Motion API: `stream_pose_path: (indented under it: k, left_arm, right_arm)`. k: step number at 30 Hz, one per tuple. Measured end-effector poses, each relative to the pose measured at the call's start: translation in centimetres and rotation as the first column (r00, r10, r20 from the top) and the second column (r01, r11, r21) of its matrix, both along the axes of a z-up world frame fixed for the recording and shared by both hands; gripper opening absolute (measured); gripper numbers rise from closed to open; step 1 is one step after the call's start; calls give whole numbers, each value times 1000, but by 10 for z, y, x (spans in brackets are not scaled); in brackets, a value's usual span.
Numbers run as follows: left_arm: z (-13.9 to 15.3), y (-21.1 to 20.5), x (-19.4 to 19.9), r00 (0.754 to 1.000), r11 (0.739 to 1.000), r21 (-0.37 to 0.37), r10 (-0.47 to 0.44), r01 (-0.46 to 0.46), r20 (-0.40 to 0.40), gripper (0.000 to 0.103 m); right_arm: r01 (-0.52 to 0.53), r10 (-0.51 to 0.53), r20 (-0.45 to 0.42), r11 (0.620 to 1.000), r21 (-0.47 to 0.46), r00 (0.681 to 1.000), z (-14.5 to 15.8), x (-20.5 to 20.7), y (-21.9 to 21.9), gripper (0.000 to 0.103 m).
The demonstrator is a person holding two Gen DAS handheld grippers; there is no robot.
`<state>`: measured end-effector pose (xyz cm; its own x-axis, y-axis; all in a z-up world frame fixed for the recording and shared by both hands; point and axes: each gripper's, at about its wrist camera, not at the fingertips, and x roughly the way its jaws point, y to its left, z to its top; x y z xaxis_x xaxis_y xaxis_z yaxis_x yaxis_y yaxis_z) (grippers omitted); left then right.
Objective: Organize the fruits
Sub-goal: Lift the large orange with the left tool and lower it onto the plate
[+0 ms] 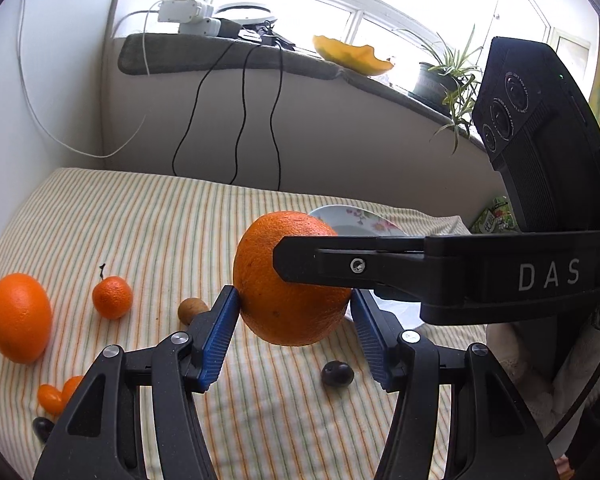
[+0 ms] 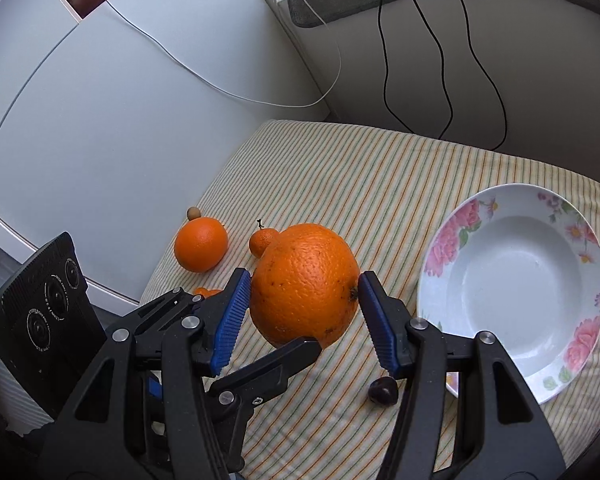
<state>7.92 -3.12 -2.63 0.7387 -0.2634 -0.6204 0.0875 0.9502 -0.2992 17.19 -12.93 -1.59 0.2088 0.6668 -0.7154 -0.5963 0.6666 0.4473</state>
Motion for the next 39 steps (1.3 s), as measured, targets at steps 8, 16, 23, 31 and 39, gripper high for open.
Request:
stream_pose_path:
  k: [8, 16, 23, 31, 39]
  left_arm:
    - [1, -38, 21, 997, 997, 6, -76, 76, -4, 57]
    - [-3, -74, 44, 991, 991, 34, -132, 132, -16, 54]
    - [-10, -93, 58, 986, 985, 36, -164, 166, -41, 54]
    - [-16, -102, 74, 980, 981, 31, -190, 192, -65, 53]
    - [-4, -97, 76, 985, 982, 84, -168, 170, -28, 65]
  right_arm:
    - [82, -82, 3, 997, 0, 997, 0, 11, -46, 59]
    - [156, -156, -2, 987, -23, 988, -7, 26, -79, 59]
    - [211, -211, -47, 978, -6, 976, -23, 38, -103, 59]
    - [243, -244, -59, 970, -19, 968, -33, 50, -117, 59]
    - [274, -274, -43, 962, -9, 961, -30, 58, -123, 57]
